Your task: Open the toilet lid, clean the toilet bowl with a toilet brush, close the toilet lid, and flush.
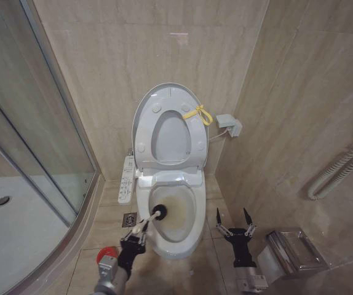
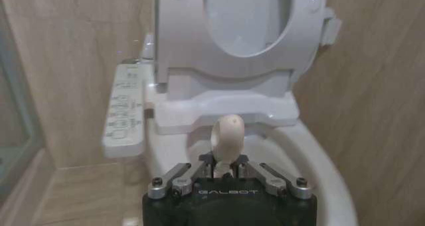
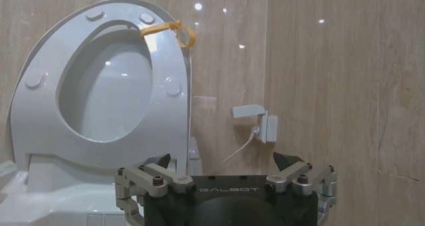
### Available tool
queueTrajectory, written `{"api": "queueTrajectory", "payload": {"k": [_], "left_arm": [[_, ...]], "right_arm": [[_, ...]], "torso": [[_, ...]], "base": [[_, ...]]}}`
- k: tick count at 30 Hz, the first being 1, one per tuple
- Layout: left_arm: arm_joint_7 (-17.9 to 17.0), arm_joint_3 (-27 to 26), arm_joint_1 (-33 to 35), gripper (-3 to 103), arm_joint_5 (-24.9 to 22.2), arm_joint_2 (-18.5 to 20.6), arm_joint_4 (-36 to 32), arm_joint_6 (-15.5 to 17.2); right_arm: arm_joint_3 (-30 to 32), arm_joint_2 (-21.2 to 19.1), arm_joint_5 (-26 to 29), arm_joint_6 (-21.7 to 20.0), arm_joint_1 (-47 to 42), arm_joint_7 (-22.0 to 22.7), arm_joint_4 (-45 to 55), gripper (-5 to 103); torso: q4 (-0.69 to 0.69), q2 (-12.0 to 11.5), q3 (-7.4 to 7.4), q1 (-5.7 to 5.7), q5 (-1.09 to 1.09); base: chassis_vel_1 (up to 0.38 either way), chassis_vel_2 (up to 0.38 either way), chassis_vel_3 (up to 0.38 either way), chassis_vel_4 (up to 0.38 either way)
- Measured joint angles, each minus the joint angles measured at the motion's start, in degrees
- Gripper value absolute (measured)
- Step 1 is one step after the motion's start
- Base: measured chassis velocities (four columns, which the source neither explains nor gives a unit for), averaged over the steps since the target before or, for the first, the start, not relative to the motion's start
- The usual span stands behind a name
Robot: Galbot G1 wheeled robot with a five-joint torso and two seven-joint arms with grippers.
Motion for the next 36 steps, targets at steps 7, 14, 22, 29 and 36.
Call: {"api": "queueTrajectory", "payload": {"k": [7,14,22,29,36], "left_arm": [[0.24,-2.97,3.29,18,0.01,-0.14,-5.49,0.19],[0.41,-4.16,6.11,18,1.39,-0.27,-3.78,-0.90],[0.73,-3.56,6.26,18,1.49,-1.46,-6.85,-0.88],[1.31,-3.42,6.67,18,1.62,-1.60,-6.11,-1.48],[0.98,-2.64,6.70,18,1.91,-2.01,-7.27,-0.86]], "right_arm": [[-0.41,0.07,-0.06,0.07,0.13,-0.03,0.16,100],[-0.52,-0.08,-0.18,0.26,0.15,-0.08,0.09,100],[-0.43,-0.72,-0.18,0.31,0.15,-0.10,0.18,100],[-0.27,-0.77,-0.17,0.32,-0.08,-0.09,0.21,100],[0.05,-1.16,-0.14,0.40,-0.31,-0.09,0.58,100]], "torso": [[0.00,0.00,0.00,0.00,0.01],[-0.01,0.00,0.00,0.00,0.01],[0.00,-0.01,0.00,0.00,0.01],[0.00,-0.01,0.00,0.00,0.01],[0.00,-0.01,0.00,0.00,0.01]], "base": [[0.000,0.000,0.000,0.000],[0.000,0.000,0.000,0.000],[0.000,0.000,0.000,0.000],[0.000,0.000,0.000,0.000],[0.000,0.000,0.000,0.000]]}}
